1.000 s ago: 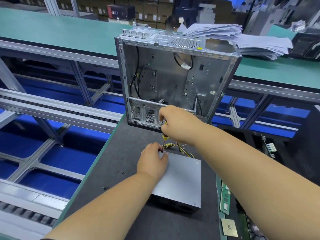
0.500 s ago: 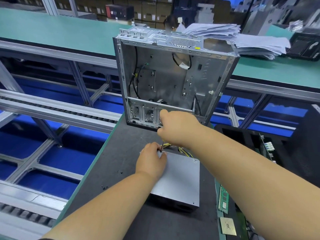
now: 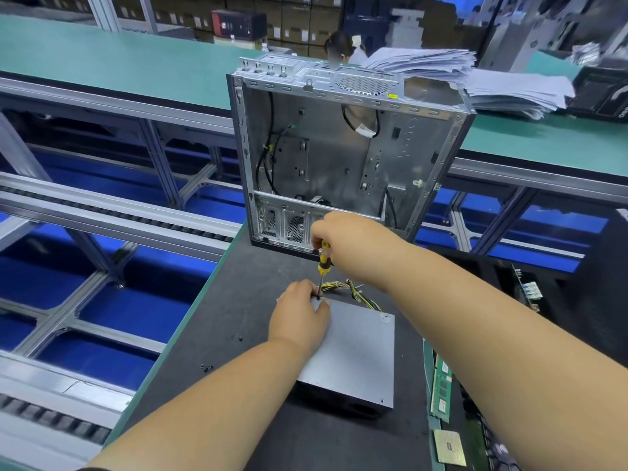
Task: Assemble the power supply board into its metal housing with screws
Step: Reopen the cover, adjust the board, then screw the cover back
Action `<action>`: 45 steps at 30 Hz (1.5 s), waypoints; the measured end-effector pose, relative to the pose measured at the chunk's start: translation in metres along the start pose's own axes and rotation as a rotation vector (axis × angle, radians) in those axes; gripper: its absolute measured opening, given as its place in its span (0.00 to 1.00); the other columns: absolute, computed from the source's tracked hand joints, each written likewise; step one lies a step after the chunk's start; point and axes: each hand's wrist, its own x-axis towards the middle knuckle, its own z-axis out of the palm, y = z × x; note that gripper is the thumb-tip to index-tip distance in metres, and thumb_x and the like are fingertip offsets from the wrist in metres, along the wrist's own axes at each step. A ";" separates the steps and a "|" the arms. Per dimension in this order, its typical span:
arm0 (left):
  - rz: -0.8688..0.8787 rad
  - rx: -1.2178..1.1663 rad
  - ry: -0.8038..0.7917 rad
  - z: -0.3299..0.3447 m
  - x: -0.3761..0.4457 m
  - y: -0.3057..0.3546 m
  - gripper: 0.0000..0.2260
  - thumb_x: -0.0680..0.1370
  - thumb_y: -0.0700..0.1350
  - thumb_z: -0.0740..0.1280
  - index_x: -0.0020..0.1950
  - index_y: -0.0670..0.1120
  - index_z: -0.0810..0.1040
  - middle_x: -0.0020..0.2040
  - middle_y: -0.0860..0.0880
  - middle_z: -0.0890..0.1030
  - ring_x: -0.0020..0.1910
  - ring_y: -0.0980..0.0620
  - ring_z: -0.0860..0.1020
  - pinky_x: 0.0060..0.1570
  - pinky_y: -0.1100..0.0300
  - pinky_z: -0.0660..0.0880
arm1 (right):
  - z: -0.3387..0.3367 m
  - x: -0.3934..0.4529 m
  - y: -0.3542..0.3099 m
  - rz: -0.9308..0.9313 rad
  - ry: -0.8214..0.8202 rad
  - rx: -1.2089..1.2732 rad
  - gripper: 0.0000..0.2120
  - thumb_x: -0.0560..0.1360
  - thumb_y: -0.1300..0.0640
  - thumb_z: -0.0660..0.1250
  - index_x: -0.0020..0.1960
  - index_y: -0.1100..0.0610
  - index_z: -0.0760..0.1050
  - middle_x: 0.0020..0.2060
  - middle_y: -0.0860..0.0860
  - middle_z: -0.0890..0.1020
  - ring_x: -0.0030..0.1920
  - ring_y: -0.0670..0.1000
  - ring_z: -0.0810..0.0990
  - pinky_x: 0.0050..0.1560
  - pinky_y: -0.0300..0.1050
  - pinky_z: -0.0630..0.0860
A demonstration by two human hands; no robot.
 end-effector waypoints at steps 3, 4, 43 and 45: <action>-0.002 -0.006 -0.002 0.000 0.001 0.000 0.04 0.78 0.51 0.65 0.47 0.52 0.72 0.51 0.52 0.74 0.52 0.49 0.73 0.45 0.56 0.71 | 0.001 0.005 -0.002 0.054 0.068 -0.127 0.10 0.79 0.47 0.64 0.45 0.52 0.67 0.36 0.49 0.72 0.41 0.55 0.75 0.32 0.44 0.64; -0.003 -0.009 0.000 0.000 0.001 0.000 0.04 0.78 0.50 0.65 0.47 0.51 0.72 0.51 0.52 0.74 0.52 0.49 0.73 0.46 0.56 0.72 | 0.004 0.007 -0.001 0.097 0.081 -0.187 0.14 0.80 0.44 0.61 0.42 0.52 0.66 0.33 0.48 0.70 0.37 0.55 0.73 0.30 0.42 0.62; 0.015 -0.006 -0.005 -0.001 0.000 -0.001 0.05 0.78 0.50 0.65 0.48 0.50 0.72 0.52 0.52 0.74 0.52 0.48 0.73 0.48 0.53 0.74 | 0.012 -0.006 0.005 0.068 0.045 0.115 0.12 0.75 0.55 0.62 0.58 0.50 0.70 0.50 0.48 0.75 0.48 0.56 0.76 0.44 0.51 0.76; 0.015 0.003 -0.003 0.000 0.000 -0.001 0.05 0.78 0.50 0.65 0.49 0.50 0.72 0.52 0.52 0.74 0.53 0.48 0.73 0.47 0.54 0.74 | 0.008 -0.005 0.005 0.045 0.042 0.125 0.12 0.75 0.56 0.65 0.57 0.50 0.70 0.49 0.48 0.75 0.48 0.55 0.76 0.45 0.50 0.76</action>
